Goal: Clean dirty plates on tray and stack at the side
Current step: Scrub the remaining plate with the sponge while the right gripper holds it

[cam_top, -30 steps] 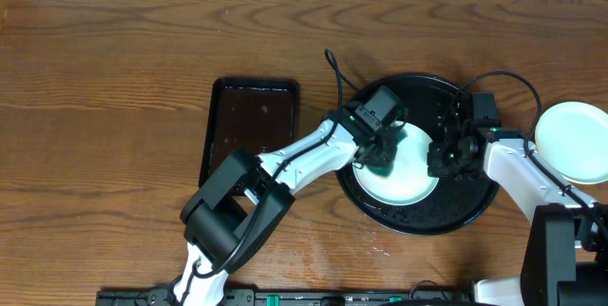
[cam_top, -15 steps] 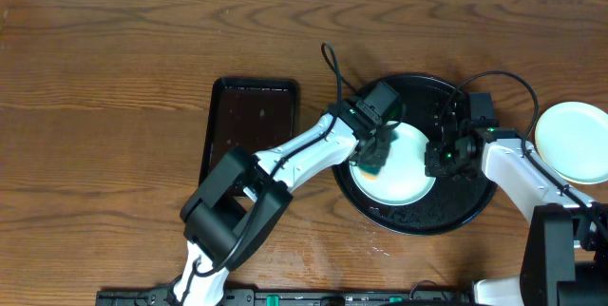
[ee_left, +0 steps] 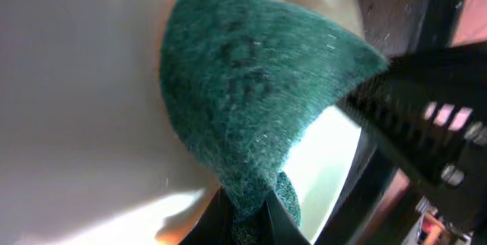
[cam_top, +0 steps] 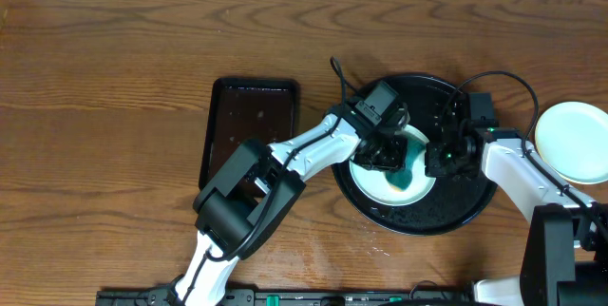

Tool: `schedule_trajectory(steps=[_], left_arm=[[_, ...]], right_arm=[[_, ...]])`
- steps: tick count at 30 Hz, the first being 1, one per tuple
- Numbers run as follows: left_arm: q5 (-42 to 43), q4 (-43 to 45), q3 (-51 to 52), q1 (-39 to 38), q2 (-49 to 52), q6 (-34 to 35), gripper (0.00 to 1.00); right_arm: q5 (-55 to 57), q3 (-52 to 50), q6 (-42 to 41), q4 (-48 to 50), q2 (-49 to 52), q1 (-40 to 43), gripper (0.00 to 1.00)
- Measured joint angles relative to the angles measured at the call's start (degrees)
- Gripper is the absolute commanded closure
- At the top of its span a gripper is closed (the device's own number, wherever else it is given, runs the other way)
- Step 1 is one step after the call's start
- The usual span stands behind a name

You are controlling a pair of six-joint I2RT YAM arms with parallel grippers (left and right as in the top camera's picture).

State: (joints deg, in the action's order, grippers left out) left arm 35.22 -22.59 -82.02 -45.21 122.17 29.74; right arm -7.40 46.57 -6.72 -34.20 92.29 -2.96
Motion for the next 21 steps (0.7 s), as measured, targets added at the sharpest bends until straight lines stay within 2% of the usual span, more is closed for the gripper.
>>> schedule_trajectory(steps=[4, 9, 12, 15, 18, 21], left_arm=[[-4.4, -10.5, -2.5, 0.5, 0.0, -0.4, 0.93], [-19.0, -21.6, -6.7, 0.8, -0.4, -0.9, 0.93], [-28.7, -22.6, -8.2, 0.7, -0.4, -1.2, 0.93], [-34.1, -21.7, -8.3, 0.2, -0.4, -1.3, 0.93], [-35.6, -20.1, -8.3, 0.0, -0.4, -1.5, 0.92], [-32.3, -17.7, -8.3, 0.5, -0.4, -1.6, 0.92]], right_arm=[[-0.5, 0.0, 0.0, -0.2, 0.0, 0.0, 0.99], [-0.6, 0.0, 0.0, -0.2, 0.0, 0.0, 0.99], [-1.3, 0.0, 0.0, -0.7, 0.0, 0.0, 0.99], [-2.2, 0.0, 0.0, -0.8, 0.0, -0.3, 0.99], [-2.7, 0.0, 0.0, -0.8, 0.0, -0.3, 0.99], [-2.7, 0.0, 0.0, -0.7, 0.0, -0.3, 0.99]])
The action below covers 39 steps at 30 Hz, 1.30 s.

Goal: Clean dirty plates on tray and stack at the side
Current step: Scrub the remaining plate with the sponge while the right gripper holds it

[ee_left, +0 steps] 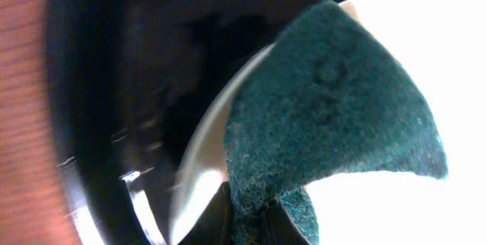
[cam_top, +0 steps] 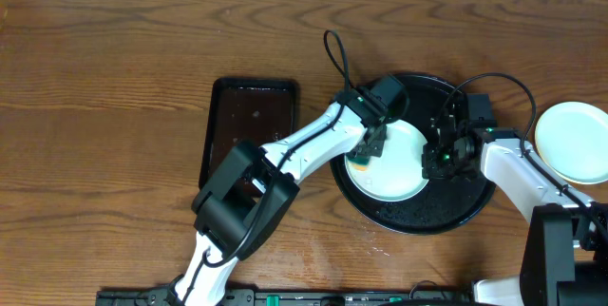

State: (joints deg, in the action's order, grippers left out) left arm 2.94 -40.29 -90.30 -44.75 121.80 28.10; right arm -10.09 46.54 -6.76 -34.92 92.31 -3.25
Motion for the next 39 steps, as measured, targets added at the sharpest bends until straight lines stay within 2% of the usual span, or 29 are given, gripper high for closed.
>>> schedule_trajectory(steps=[5, 8, 12, 16, 22, 29, 34, 39], left_arm=[[14.2, 6.7, 0.0, 1.0, 1.3, 0.2, 0.93], [18.2, 7.3, 0.0, 0.5, 2.2, 0.3, 0.93], [20.4, 6.2, -0.1, -1.5, 2.4, -2.2, 0.93], [22.6, 3.0, -0.8, -5.2, 2.7, -7.5, 0.92], [23.9, 1.2, -2.1, -5.9, 3.3, -13.0, 0.93], [20.5, -0.7, -2.5, -5.6, 3.3, -11.2, 0.93], [11.2, -7.3, -3.0, -4.0, 2.2, -3.8, 0.93], [5.7, -9.1, -3.0, 0.7, 1.4, 2.2, 0.93]], right_arm=[[0.2, 0.0, 0.0, 0.2, 0.0, 0.0, 0.99], [0.9, 0.0, 0.0, 0.5, 0.0, 0.1, 0.99], [1.6, 0.0, 0.0, 0.8, 0.0, 0.0, 0.99], [1.8, 0.0, 0.0, 0.9, 0.0, 0.0, 0.99], [1.9, 0.0, 0.0, 0.9, 0.0, 0.0, 0.99], [1.9, 0.0, 0.0, 0.9, 0.0, 0.0, 0.99], [1.9, 0.0, 0.0, 0.9, 0.0, 0.0, 0.99], [1.7, 0.0, 0.0, 0.7, 0.0, 0.0, 0.99]])
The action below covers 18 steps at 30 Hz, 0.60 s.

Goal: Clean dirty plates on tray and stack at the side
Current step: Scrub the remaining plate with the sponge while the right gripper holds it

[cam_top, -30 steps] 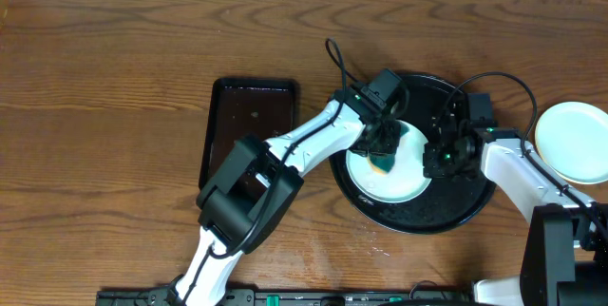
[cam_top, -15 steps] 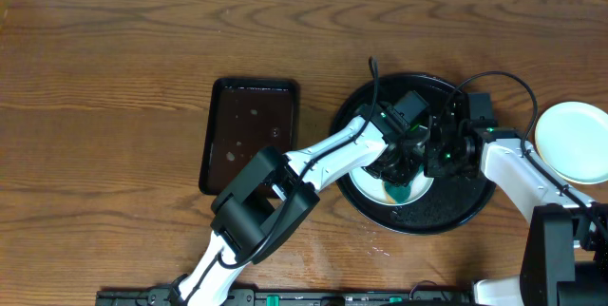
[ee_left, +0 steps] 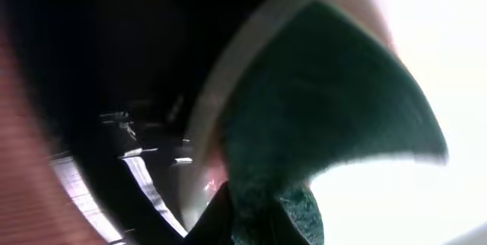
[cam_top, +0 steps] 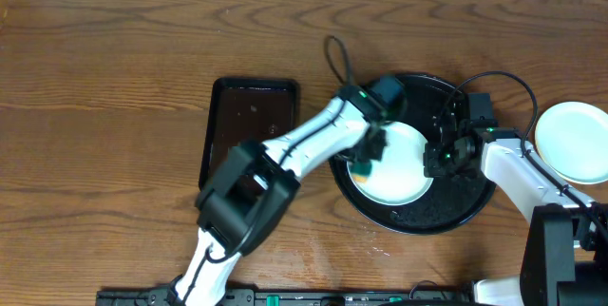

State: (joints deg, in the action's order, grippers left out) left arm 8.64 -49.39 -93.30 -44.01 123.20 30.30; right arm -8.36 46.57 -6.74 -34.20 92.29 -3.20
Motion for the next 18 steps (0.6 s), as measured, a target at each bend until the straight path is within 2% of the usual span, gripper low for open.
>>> schedule_trajectory(steps=[7, 12, 18], left_arm=[[1.1, 0.8, 0.0, 4.5, -1.5, 4.2, 0.93], [2.6, 6.0, 0.2, 6.7, -2.3, 4.3, 0.92], [7.6, 12.6, 0.5, 3.8, -1.0, 4.3, 0.93]], right_arm=[[-2.1, 0.0, 0.0, -0.2, 0.0, -0.1, 0.99], [-2.2, 0.0, 0.0, -0.2, 0.1, -0.1, 0.99], [-1.9, 0.0, 0.0, -0.1, 0.1, 0.0, 0.99]])
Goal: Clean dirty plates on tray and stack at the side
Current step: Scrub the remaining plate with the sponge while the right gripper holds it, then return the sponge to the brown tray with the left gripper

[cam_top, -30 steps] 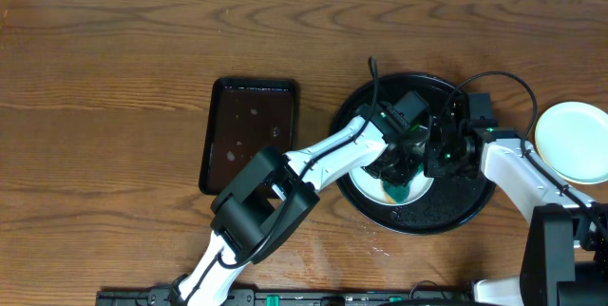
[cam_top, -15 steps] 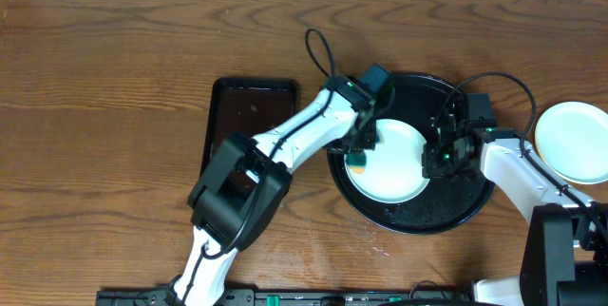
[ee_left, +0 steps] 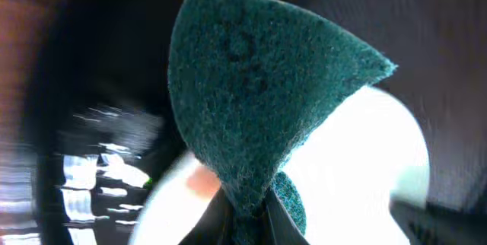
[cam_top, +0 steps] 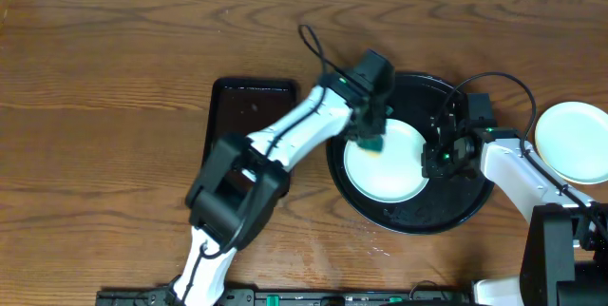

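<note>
A white plate (cam_top: pixel 389 168) lies on the round black tray (cam_top: pixel 465 201). My left gripper (cam_top: pixel 372 133) is shut on a green scouring pad (ee_left: pixel 259 85), which presses on the plate's far left rim. An orange smear (ee_left: pixel 202 180) shows on the plate beside the pad in the left wrist view. My right gripper (cam_top: pixel 439 159) sits at the plate's right rim. Its fingers are dark against the tray, so the gap between them does not show.
A second white plate (cam_top: pixel 573 142) rests on the table at the far right. A rectangular black tray (cam_top: pixel 252 121) lies left of the round one. A loop of the left arm's cable (cam_top: pixel 318 49) rises behind the wrist.
My left gripper has moved with the pad from the plate's left edge to its far left rim, and the wrist has turned. The right gripper and the plate stay put.
The pad was first on the middle of the plate, close to the right gripper. Then it was at the plate's upper left edge, then lower on the left rim. Now it is at the far left rim. The right gripper stayed at the right rim throughout.
</note>
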Tool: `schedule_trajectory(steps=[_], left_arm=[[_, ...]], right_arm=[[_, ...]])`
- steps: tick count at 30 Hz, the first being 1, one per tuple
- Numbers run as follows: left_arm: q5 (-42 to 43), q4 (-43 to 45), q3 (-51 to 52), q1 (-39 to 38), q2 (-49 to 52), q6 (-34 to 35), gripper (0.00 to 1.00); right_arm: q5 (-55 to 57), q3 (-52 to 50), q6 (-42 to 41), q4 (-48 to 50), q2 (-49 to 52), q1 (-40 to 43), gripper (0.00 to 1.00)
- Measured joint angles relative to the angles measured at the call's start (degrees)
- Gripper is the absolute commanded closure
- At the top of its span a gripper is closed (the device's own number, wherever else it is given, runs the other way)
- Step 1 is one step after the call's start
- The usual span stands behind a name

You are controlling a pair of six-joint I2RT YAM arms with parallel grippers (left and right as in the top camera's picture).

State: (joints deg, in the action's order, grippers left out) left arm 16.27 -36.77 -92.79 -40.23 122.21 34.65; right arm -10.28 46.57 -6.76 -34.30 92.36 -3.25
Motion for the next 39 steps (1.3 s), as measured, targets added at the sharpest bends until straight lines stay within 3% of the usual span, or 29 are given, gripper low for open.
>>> schedule_trajectory(steps=[11, 16, 23, 32, 39], left_arm=[[1.9, 0.0, 0.2, -10.1, 1.2, -4.9, 0.93], [3.1, -3.0, 0.2, -10.7, 1.2, -6.4, 0.93], [-2.0, -14.3, 0.2, -3.8, -2.4, -6.6, 0.93], [-18.8, -26.2, -0.3, 8.6, -22.8, -7.5, 0.93], [-23.8, -23.9, 4.9, 16.1, -23.8, -8.0, 0.93]], right_arm=[[1.2, 0.0, 0.0, -0.1, 0.0, 0.0, 0.99], [1.3, 0.0, 0.0, -0.1, 0.0, 0.0, 0.99], [1.2, 0.0, 0.0, -0.2, 0.0, 0.0, 0.99], [1.0, 0.0, 0.0, -0.2, 0.0, 0.0, 0.99], [-2.6, -0.2, 0.3, -0.7, 0.2, 0.1, 0.9]])
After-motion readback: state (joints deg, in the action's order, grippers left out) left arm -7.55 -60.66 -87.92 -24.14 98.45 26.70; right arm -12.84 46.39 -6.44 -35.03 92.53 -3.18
